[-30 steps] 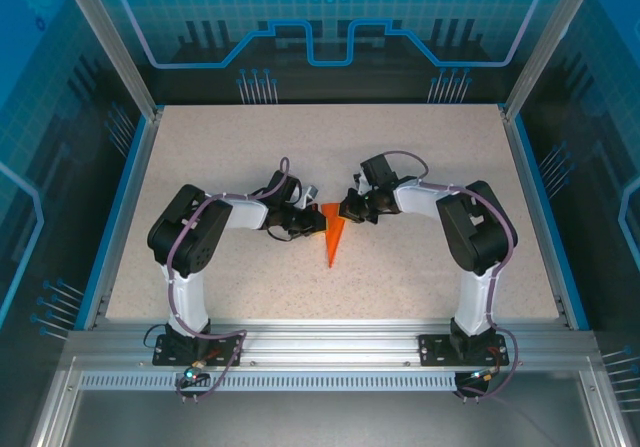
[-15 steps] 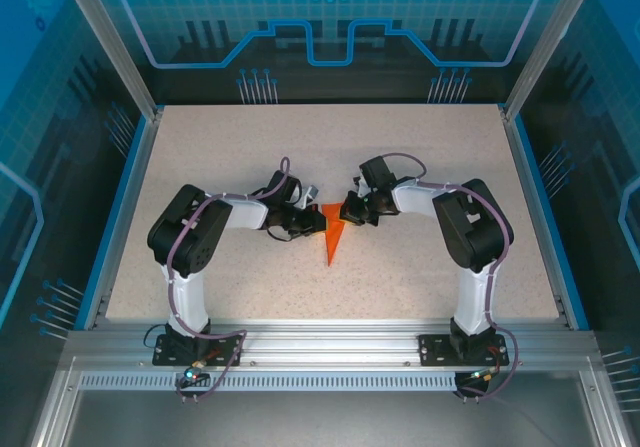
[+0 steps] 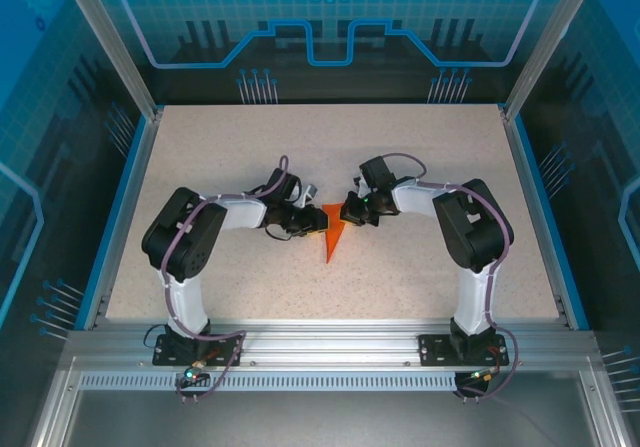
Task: Fold a paper plane with a square sheet of paper (fold left side to right side)
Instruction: Fold the wing for the fifth time at the center of the table.
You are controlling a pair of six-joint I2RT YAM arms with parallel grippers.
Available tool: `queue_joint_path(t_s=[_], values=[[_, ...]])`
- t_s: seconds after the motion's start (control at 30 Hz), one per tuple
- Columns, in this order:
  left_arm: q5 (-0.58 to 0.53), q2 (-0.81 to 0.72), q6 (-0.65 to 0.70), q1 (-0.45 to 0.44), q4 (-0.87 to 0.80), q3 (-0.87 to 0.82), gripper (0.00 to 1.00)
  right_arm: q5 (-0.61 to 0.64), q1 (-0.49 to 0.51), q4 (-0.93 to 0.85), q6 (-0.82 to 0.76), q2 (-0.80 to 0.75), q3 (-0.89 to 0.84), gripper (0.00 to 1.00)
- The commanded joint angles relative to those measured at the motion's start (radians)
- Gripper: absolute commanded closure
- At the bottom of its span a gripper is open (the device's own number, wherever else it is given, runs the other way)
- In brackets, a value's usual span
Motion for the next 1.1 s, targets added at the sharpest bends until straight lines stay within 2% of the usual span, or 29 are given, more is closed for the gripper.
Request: queue_joint_path(t_s=[0.0, 0.1, 0.23, 0.47, 1.07], values=[[-0.029, -0.076, 0.037, 0.005, -0.116, 0.03, 0.65, 0.059, 0.005, -0.097, -0.002, 0.042, -0.047, 1.0], [-0.024, -0.121, 0.036, 0.003, -0.148, 0.024, 0.64, 0.055, 0.005, -0.091, -0.004, 0.046, -0.046, 1.0], [0.026, -0.165, 0.01, -0.01, -0.153, 0.018, 0.67, 0.049, 0.005, -0.086, -0.007, 0.048, -0.042, 1.0], [0.126, -0.128, -0.072, -0.079, -0.111, 0.033, 0.72, 0.044, 0.009, -0.088, -0.007, 0.056, -0.036, 1.0], [0.11, -0.006, -0.078, -0.117, -0.111, 0.019, 0.72, 0.042, 0.014, -0.102, -0.013, 0.066, -0.024, 1.0]])
